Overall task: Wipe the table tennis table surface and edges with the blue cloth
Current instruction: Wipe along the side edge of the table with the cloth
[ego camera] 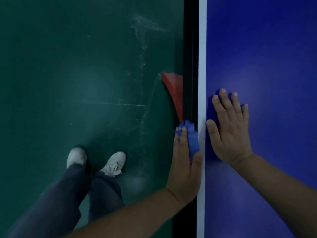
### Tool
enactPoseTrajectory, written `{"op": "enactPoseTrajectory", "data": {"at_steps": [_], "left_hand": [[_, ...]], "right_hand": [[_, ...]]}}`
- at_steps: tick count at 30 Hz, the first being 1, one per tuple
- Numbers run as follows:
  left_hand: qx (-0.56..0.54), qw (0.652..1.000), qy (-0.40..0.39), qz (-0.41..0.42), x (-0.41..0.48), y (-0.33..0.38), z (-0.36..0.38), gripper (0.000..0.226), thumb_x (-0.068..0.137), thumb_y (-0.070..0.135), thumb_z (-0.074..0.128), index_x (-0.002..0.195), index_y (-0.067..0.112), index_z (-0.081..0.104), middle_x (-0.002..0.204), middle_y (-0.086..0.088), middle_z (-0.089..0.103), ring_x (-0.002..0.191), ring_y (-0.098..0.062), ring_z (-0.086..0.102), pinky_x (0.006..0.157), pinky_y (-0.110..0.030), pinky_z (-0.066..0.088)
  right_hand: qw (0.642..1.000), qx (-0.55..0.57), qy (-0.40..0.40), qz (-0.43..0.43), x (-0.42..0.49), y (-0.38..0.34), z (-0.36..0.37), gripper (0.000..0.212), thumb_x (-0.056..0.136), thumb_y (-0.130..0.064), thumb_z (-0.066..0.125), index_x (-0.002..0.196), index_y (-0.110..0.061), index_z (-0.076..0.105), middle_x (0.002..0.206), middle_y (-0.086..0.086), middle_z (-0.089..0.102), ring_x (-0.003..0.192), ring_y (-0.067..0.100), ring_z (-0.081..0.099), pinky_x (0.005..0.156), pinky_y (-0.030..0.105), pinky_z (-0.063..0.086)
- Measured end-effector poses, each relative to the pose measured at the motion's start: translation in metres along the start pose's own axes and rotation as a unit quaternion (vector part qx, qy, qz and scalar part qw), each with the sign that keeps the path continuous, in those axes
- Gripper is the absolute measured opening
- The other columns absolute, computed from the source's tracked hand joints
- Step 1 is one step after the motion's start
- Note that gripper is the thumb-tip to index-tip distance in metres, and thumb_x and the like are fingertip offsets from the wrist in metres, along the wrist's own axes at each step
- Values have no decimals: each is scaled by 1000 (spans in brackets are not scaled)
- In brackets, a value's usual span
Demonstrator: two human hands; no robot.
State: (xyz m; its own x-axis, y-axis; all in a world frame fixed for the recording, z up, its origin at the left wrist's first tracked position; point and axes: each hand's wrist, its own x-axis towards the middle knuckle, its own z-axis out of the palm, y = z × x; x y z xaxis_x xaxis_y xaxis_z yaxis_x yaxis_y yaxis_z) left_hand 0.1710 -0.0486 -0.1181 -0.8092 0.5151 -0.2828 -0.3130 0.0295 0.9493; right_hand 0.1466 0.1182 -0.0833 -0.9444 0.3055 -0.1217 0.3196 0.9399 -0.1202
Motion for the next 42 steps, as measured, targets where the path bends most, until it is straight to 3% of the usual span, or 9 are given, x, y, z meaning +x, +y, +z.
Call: {"op": "enactPoseTrajectory", "data": {"at_steps": [6,10,15,20,24,26,30,35,42], "left_hand": [[63,997,36,15,165,42,-17,64,105,28,41,159,7,16,168,-10,13,155,-25,-3,126,-37,-5],[24,998,37,40,153,40,-17,66,106,24,47,160,10,12,169,-8,-2,151,-2,-7,116,-6,-1],[28,999,8,22,44,11,-7,65,104,35,42,157,20,7,167,10,0,155,-7,-3,126,-31,4],[44,998,14,35,116,32,-11,64,105,31,44,158,19,8,165,14,2,154,-6,-3,123,-19,0],[41,997,49,47,243,63,-24,65,104,18,49,159,10,15,168,-8,11,155,-18,5,114,-5,-1],[30,996,54,70,268,67,-26,65,104,14,50,159,6,17,167,-10,15,155,-20,7,118,-11,2],[12,997,28,66,204,46,-22,65,107,25,45,161,18,9,169,6,4,155,-10,-1,126,-26,4],[20,999,17,18,172,51,-16,63,105,29,42,154,35,2,163,32,-3,153,-1,-5,125,-30,5],[45,995,67,56,382,106,-39,62,106,23,44,159,11,16,168,-8,14,155,-17,6,110,0,1]], "right_hand": [[1000,-10,-18,1,1,2,0,63,104,-46,24,159,-17,20,168,1,11,156,26,1,122,60,3],[999,-15,-30,7,2,-2,-4,63,104,-47,23,159,-16,20,168,1,10,156,27,0,122,61,4],[999,2,-25,20,3,-9,-10,62,100,-42,32,153,-9,36,164,7,23,154,34,13,120,63,12],[998,19,31,-49,61,1,-25,48,97,-33,49,134,-4,58,144,16,50,131,38,47,108,58,36],[997,-4,35,-71,152,20,-40,55,101,-33,44,145,0,46,156,22,35,145,42,31,120,55,22],[998,2,26,-53,199,28,-46,60,103,-38,39,153,-6,35,163,16,23,152,37,17,125,44,11],[1000,-11,-22,-6,252,29,-41,64,104,-48,22,160,-20,15,169,2,5,155,26,-2,126,45,1],[1000,-9,-5,-4,253,29,-34,62,104,-49,22,160,-23,18,168,-2,9,155,24,0,125,47,1],[1000,2,3,-11,256,33,-31,61,104,-46,27,159,-22,20,167,-3,10,155,26,2,124,53,5]]}}
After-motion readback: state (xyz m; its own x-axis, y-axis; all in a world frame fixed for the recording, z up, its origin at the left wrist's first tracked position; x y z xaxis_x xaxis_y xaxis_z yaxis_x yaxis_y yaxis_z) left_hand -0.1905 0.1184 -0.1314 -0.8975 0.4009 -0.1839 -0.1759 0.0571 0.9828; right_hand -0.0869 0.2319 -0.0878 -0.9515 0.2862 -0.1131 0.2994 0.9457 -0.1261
